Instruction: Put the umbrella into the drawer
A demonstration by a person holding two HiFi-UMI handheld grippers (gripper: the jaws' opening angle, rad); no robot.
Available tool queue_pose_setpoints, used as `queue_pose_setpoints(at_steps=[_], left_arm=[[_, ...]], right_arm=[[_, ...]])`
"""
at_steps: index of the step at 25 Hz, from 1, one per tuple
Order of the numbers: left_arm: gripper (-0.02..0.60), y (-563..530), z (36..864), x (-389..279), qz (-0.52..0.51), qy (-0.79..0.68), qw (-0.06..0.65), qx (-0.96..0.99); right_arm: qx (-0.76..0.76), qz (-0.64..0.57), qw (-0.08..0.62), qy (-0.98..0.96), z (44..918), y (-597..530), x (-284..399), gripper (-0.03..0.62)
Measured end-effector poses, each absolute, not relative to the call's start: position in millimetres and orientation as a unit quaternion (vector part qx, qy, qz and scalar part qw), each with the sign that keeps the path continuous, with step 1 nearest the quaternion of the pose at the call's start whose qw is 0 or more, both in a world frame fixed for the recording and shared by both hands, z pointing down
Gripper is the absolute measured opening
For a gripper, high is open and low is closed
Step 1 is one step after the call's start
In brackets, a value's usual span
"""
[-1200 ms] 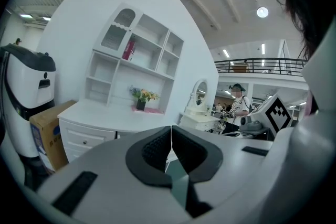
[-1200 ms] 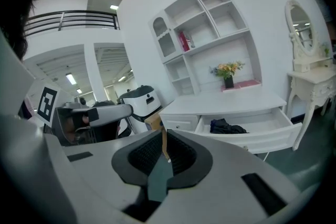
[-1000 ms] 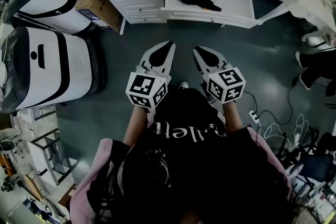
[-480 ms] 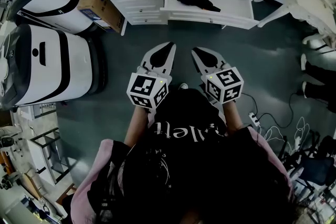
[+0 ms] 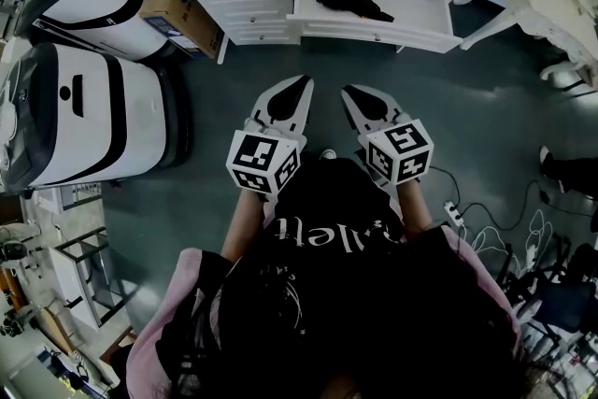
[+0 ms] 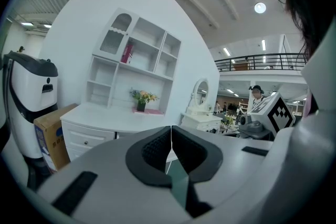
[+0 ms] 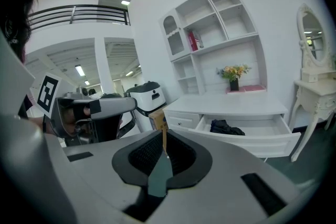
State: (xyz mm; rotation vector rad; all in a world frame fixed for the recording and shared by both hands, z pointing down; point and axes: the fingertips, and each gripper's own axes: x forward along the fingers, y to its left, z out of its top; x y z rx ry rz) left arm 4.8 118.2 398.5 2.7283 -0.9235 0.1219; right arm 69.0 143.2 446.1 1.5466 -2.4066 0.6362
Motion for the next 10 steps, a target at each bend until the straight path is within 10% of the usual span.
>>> queue_pose_setpoints(at_steps=[10], left_arm=[[0.017, 117.1, 396.7, 6.7, 0.042, -0.322, 0.128, 0.937]], right_arm=[[0.520, 0.215, 0.109, -0.819, 445.5, 141.7, 71.1, 0.056]])
